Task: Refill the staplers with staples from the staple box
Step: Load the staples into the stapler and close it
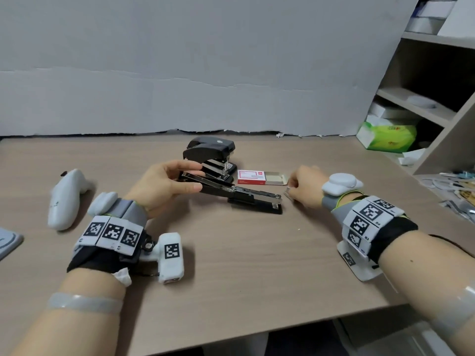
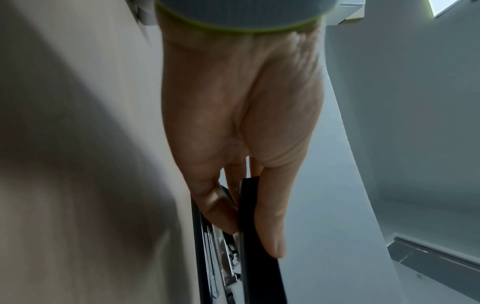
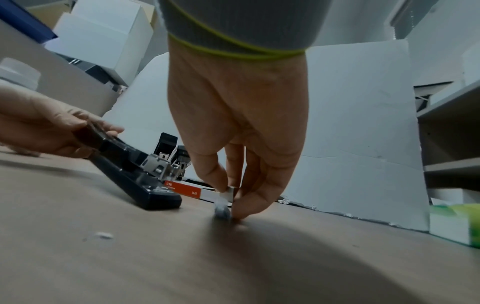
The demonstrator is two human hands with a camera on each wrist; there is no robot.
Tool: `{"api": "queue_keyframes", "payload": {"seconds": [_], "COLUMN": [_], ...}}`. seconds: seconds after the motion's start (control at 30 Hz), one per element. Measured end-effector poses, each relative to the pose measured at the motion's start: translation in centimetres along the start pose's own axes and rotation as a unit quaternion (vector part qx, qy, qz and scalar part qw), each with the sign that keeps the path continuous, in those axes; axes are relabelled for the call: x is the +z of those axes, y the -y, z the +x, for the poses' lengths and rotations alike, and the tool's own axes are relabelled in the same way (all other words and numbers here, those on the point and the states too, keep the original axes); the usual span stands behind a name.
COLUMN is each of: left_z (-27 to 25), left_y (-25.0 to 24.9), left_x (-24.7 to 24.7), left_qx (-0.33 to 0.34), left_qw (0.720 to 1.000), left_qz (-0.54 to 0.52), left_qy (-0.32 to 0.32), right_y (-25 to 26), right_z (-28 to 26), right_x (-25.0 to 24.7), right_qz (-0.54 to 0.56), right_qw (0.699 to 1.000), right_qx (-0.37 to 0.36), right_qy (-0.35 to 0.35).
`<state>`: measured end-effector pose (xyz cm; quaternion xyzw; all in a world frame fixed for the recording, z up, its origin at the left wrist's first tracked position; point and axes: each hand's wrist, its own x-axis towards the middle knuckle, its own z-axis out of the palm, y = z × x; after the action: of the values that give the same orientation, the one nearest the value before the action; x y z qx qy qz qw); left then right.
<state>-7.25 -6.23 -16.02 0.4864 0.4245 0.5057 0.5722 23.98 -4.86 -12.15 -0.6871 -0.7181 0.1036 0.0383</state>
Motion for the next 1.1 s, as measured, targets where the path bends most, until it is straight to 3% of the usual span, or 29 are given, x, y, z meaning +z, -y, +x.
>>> {"api": "queue_keyframes", "payload": {"seconds": [0.13, 0.27, 0.4, 0.57, 0.7, 0.93, 1.1], "left_z": [-0.2, -0.2, -0.3, -0.3, -0.2, 0.0, -0.1], "left_y": [0.2, 0.6, 1.1, 1.1, 1.1, 1.2, 1.1], "left_x": [-0.9, -0.6, -1.2, -1.2, -1.4, -1.7, -1.6], "left_qx": [-0.009, -0.014, -0.035, -0.037, -0.056, -0.066, -0.071], "left_qw": [1.0, 0.999, 0.999, 0.998, 0.997, 0.997, 0.996], "left_qz": [0.018, 0.021, 0.009, 0.004, -0.003, -0.014, -0.017], "left_qy": [-0.007, -0.025, -0.037, -0.057, -0.058, -0.046, -0.051], "right_y": [0.0, 0.6, 2.3, 4.1, 5.4, 7.3, 8.1], "right_z": [0.1, 0.2, -0.7, -0.7, -0.6, -0.6, -0.3], "right_x": [-0.7, -1.2, -1.5, -0.7, -0.6, 0.2, 1.3], "right_qz": [0.039, 0.182, 0.27, 0.241, 0.136, 0.078, 0.057], "right_qw": [0.999, 0.983, 0.962, 0.967, 0.981, 0.981, 0.984], "right_qx": [0.009, 0.012, -0.039, -0.079, -0.132, -0.177, -0.171], "right_qy": [-0.025, -0.038, 0.024, 0.005, -0.036, 0.007, 0.01]}}
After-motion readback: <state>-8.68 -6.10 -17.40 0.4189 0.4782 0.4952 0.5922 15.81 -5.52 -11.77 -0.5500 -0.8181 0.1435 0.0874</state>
